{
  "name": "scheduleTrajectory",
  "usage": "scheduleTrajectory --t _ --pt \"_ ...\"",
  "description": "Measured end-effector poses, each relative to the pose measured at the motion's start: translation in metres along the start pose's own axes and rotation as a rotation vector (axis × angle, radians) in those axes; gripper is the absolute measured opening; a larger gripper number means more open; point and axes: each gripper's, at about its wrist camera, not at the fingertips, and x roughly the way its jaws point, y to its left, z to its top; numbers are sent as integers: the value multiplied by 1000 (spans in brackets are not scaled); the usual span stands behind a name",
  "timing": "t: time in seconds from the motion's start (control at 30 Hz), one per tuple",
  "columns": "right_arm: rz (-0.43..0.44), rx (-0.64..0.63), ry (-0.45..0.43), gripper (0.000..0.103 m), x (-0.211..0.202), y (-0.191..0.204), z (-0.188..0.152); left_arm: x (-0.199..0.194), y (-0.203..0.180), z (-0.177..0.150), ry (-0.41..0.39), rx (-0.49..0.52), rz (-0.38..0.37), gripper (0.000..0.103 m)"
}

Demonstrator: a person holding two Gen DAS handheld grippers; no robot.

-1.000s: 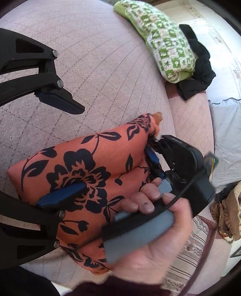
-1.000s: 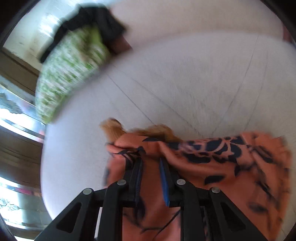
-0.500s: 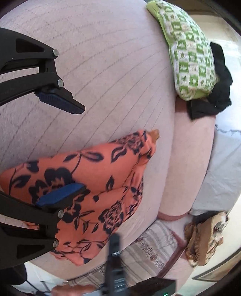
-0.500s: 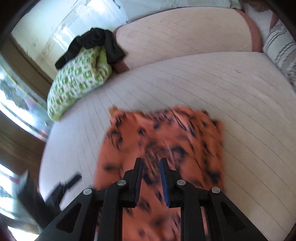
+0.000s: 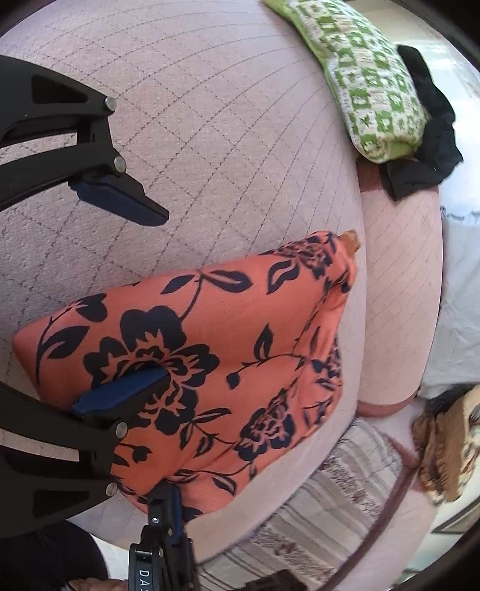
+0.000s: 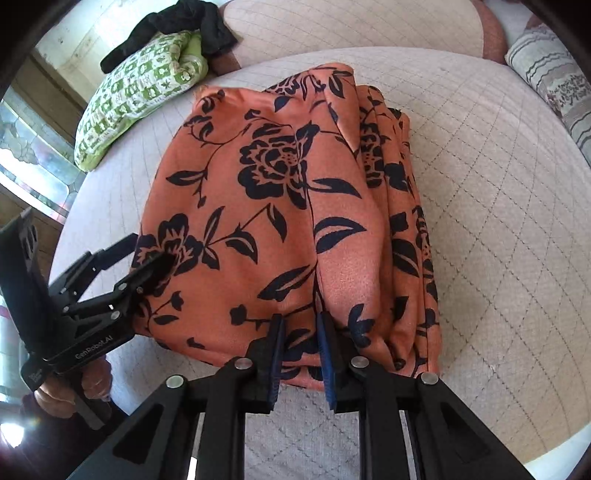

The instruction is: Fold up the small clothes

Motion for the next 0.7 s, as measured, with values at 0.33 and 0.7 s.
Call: scheduleTrajectory --t 0.33,0.7 --pt "85 64 -199 23 -57 0 53 -10 6 13 -96 -46 119 82" --pt "198 315 -208 22 38 -48 85 -1 4 15 -88 -38 148 91"
